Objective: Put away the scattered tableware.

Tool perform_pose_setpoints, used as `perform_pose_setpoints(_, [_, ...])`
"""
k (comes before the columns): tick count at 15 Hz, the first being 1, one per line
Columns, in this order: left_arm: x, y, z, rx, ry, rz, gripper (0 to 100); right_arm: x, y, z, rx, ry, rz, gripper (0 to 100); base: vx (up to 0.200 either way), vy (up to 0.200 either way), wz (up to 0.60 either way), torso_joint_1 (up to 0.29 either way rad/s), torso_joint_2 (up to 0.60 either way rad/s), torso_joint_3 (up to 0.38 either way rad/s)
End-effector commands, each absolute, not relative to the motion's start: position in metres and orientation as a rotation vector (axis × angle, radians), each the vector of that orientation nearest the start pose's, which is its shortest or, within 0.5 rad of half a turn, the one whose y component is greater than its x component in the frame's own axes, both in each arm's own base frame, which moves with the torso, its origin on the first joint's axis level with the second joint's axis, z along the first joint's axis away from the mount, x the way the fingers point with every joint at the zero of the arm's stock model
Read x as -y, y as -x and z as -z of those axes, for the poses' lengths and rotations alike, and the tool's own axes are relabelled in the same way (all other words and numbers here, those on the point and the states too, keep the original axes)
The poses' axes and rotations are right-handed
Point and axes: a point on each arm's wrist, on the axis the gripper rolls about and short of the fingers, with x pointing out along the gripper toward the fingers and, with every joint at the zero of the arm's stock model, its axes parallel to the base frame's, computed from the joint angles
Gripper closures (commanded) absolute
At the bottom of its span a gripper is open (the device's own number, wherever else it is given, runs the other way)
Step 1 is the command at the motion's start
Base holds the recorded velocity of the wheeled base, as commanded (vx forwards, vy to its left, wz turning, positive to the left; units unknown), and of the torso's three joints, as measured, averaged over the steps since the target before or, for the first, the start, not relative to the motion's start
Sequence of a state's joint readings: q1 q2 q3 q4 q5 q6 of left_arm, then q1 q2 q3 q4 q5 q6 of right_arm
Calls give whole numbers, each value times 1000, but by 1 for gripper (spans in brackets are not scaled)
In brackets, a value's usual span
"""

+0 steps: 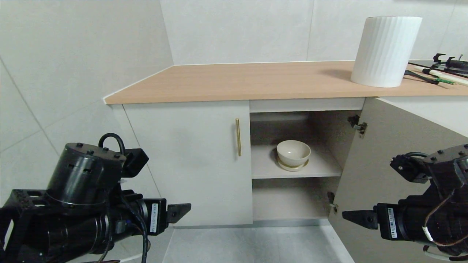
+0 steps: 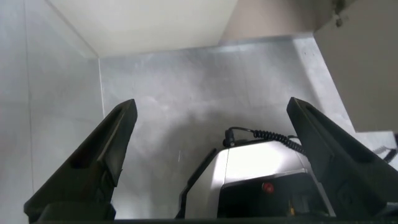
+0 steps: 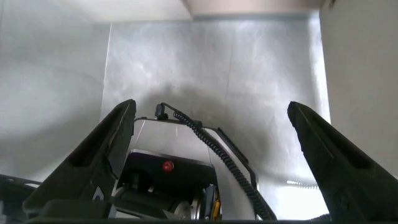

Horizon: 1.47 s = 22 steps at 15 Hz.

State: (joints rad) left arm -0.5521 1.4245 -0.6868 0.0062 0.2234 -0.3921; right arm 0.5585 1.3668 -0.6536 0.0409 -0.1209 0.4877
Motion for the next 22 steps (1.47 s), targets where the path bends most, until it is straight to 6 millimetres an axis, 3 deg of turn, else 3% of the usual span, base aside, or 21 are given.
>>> perform_pose_setpoints(1, [107, -183, -165, -743, 89, 171, 0, -102, -167, -165, -801, -203, -230, 0, -200, 0, 0, 2, 2, 2])
perform_pose_setpoints(9, [107, -182, -164, -746, 86, 171, 0, -99, -164, -162, -802, -151, -241, 0, -25, 0, 0, 1, 0, 0])
perform_pose_setpoints(14, [106, -182, -163, -749, 76, 172, 0, -87, -145, -161, -872, 1, -239, 0, 0, 0, 0, 0, 0, 0])
perform_pose_setpoints(22, [106, -182, -163, -745, 67, 168, 0, -59, -102, -165, -994, 269, -278, 0, 0, -200, 0, 2, 1, -1])
